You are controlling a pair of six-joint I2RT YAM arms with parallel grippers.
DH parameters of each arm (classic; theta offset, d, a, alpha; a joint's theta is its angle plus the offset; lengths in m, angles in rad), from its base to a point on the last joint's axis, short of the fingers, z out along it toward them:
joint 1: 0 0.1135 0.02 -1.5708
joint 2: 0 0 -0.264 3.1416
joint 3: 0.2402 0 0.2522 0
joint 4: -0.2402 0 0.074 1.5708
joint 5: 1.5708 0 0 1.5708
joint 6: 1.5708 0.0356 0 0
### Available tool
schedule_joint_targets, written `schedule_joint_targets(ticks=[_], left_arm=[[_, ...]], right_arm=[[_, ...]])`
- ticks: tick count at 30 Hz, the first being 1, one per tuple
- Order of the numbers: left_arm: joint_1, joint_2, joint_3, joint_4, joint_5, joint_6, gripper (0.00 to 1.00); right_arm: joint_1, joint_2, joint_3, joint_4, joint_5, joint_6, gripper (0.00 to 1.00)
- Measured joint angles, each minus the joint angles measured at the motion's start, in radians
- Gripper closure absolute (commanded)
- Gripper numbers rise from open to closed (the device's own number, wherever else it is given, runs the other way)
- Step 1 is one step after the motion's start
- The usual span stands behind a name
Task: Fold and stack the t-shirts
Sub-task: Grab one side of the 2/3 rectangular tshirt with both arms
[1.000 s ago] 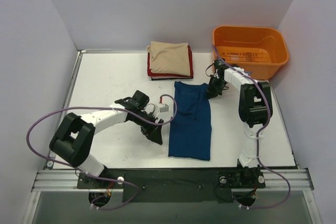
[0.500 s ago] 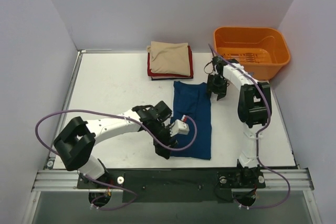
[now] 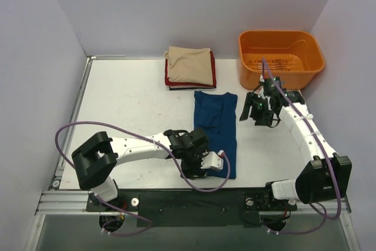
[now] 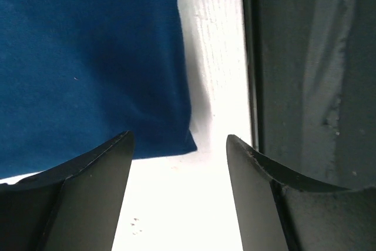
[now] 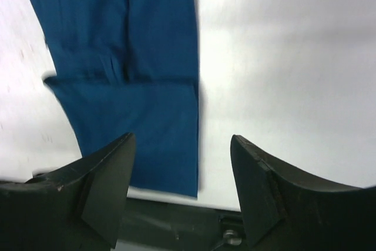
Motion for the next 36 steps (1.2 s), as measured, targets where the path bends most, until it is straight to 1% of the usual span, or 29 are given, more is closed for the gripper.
schedule_joint_targets(ticks=[4, 6, 9, 10, 11, 14, 15, 16, 17, 19, 21, 24, 28, 29, 32, 34, 36], left_arm=[[-0.015, 0.025, -0.028, 0.061, -0.03, 0.022, 0.46], [-0.028, 0.035, -0.05, 0.082, -0.035, 0.029, 0.47], [-0.044, 0.037, -0.079, 0.105, -0.052, 0.034, 0.47], [-0.046, 0.035, -0.082, 0.111, -0.058, 0.034, 0.46], [-0.048, 0.035, -0.084, 0.118, -0.061, 0.034, 0.46], [-0.048, 0.024, -0.102, 0.141, -0.063, 0.029, 0.44], [-0.046, 0.02, -0.109, 0.15, -0.063, 0.023, 0.44], [-0.043, 0.016, -0.116, 0.159, -0.06, 0.014, 0.43], [-0.037, 0.014, -0.119, 0.164, -0.052, 0.006, 0.43], [-0.016, 0.011, -0.124, 0.171, -0.025, -0.006, 0.41], [0.015, 0.006, -0.127, 0.172, 0.002, -0.019, 0.41], [0.053, -0.003, -0.127, 0.164, 0.023, -0.027, 0.41], [0.057, -0.006, -0.132, 0.164, 0.032, -0.025, 0.4], [0.053, -0.006, -0.134, 0.164, 0.032, -0.024, 0.39], [0.047, -0.006, -0.142, 0.164, 0.032, -0.015, 0.39], [0.046, -0.006, -0.142, 0.163, 0.032, -0.014, 0.42], [0.046, 0.001, -0.14, 0.164, 0.03, -0.012, 0.5]], right_arm=[[-0.002, -0.143, -0.196, -0.01, -0.129, -0.021, 0.37], [-0.007, -0.241, -0.258, -0.008, -0.203, -0.055, 0.37], [-0.016, -0.417, -0.281, 0.002, -0.291, -0.152, 0.36], [-0.018, -0.479, -0.282, 0.014, -0.329, -0.21, 0.33], [-0.018, -0.544, -0.282, 0.026, -0.367, -0.268, 0.32], [-0.012, -0.723, -0.328, 0.041, -0.482, -0.508, 0.32], [-0.01, -0.765, -0.337, 0.03, -0.496, -0.548, 0.32], [-0.006, -0.783, -0.344, 0.004, -0.516, -0.606, 0.34], [0.0, -0.788, -0.349, -0.057, -0.54, -0.698, 0.34], [0.026, -0.762, -0.356, -0.158, -0.557, -0.85, 0.35], [0.097, -0.731, -0.377, -0.229, -0.545, -0.964, 0.36], [0.267, -0.695, -0.44, -0.302, -0.473, -1.105, 0.37], [0.488, -0.656, -0.546, -0.329, -0.356, -1.234, 0.37], [0.517, -0.655, -0.568, -0.326, -0.339, -1.249, 0.37], [0.658, -0.644, -0.633, -0.271, -0.264, -1.275, 0.37], [0.781, -0.624, -0.662, -0.206, -0.22, -1.278, 0.38], [0.864, -0.577, -0.684, -0.14, -0.172, -1.279, 0.38]])
